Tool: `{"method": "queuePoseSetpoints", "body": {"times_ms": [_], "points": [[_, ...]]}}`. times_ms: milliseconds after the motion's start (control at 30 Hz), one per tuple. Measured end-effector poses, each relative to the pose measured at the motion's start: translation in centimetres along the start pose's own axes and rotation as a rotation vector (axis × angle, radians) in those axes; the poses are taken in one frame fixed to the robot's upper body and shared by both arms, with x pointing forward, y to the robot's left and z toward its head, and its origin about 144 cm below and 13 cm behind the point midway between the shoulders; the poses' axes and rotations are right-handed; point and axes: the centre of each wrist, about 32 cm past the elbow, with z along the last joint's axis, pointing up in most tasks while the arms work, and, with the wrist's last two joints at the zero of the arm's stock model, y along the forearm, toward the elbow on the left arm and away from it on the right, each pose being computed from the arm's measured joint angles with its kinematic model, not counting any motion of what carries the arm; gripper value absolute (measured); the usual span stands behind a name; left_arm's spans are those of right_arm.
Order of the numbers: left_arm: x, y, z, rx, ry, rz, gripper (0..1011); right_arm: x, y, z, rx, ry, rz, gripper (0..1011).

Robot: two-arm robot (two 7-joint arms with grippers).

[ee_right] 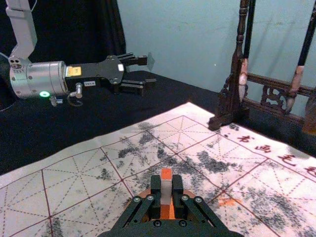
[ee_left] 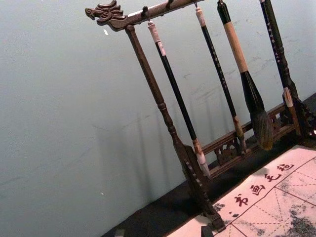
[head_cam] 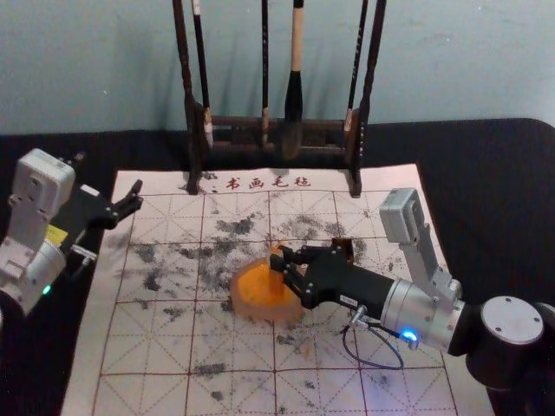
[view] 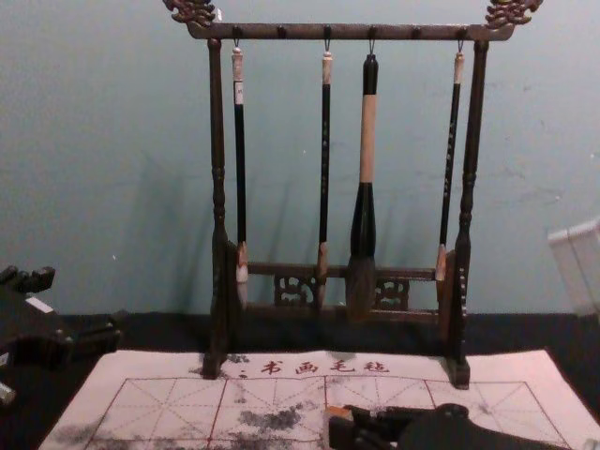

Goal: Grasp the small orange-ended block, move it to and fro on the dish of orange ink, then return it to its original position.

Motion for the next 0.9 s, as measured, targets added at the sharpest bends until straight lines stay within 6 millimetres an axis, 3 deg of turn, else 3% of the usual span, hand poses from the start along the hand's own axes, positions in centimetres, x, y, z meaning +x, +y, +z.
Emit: {"method": "queuePoseSetpoints", "body": {"times_ms": [900], "points": [[0.0,0.0,0.0,0.000,0.000,0.000,1001,-0.8,1.4,0.1,0.005,0.010,0.040,138]]}}
